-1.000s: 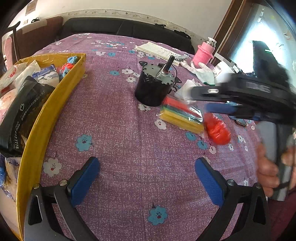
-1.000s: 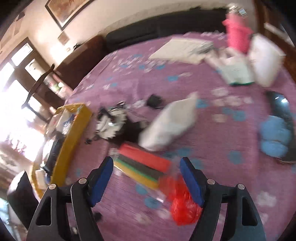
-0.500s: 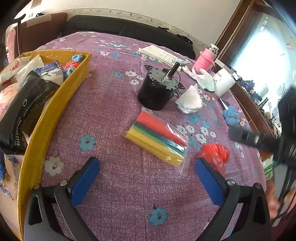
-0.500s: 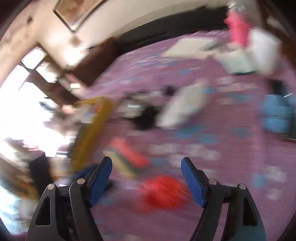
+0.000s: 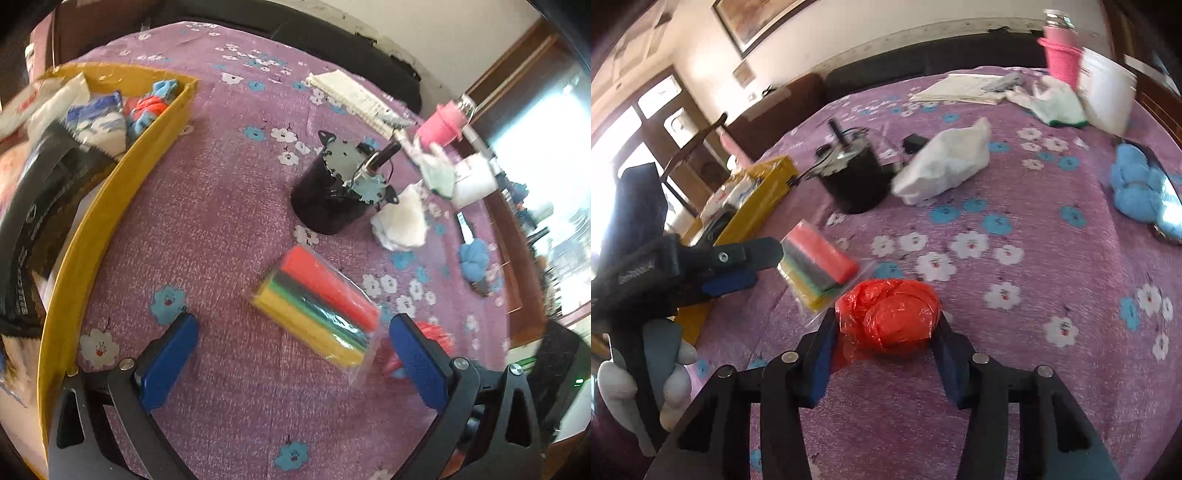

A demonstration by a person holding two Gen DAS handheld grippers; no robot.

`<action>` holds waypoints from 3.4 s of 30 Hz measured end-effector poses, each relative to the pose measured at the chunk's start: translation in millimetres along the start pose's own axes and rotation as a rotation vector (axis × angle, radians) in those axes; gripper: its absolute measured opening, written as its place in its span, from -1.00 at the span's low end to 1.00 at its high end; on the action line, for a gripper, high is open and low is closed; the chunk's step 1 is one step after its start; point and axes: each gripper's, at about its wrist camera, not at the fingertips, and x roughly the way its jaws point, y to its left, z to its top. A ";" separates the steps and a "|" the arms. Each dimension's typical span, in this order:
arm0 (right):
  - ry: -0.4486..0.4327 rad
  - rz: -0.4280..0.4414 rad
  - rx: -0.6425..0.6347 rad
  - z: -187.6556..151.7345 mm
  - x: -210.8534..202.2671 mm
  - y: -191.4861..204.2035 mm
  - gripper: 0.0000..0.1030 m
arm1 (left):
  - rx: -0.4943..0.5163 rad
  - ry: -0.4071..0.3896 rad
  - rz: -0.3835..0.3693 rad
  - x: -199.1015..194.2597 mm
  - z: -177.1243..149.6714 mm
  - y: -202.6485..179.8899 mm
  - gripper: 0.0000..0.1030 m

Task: Organize soft objects
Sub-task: 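Grasp the striped sponge pack with left while right holds the red bag, then carry the sponge pack into the tray with left while right drops the red bag there, then withdraw both open grippers from the tray back over the table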

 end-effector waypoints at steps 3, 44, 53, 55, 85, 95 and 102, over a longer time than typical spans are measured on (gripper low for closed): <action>-0.043 -0.008 0.051 1.6 -10.7 -13.5 -0.02 | 0.036 0.009 0.100 10.0 3.9 -15.2 0.99; -0.087 -0.146 0.026 3.8 -37.1 22.5 0.00 | -0.033 -0.321 0.207 -191.5 -28.0 195.3 0.55; -0.051 -0.049 -0.245 14.9 -21.5 152.4 0.01 | -0.078 -0.222 0.195 -143.4 8.4 217.2 0.56; -0.031 -0.027 -0.290 12.6 -11.7 176.8 0.01 | -0.104 -0.210 0.198 -134.9 15.6 224.2 0.57; 0.123 0.087 -0.529 -20.8 57.7 302.2 0.51 | -0.218 -0.430 0.037 -209.6 -25.8 257.6 0.74; 0.079 0.143 -0.503 -12.1 39.9 307.0 0.58 | -0.298 -0.515 0.084 -240.8 -49.3 275.6 0.75; 0.047 0.142 -0.497 -16.6 35.7 301.8 0.58 | -0.190 -0.533 0.266 -246.5 -57.2 246.4 0.79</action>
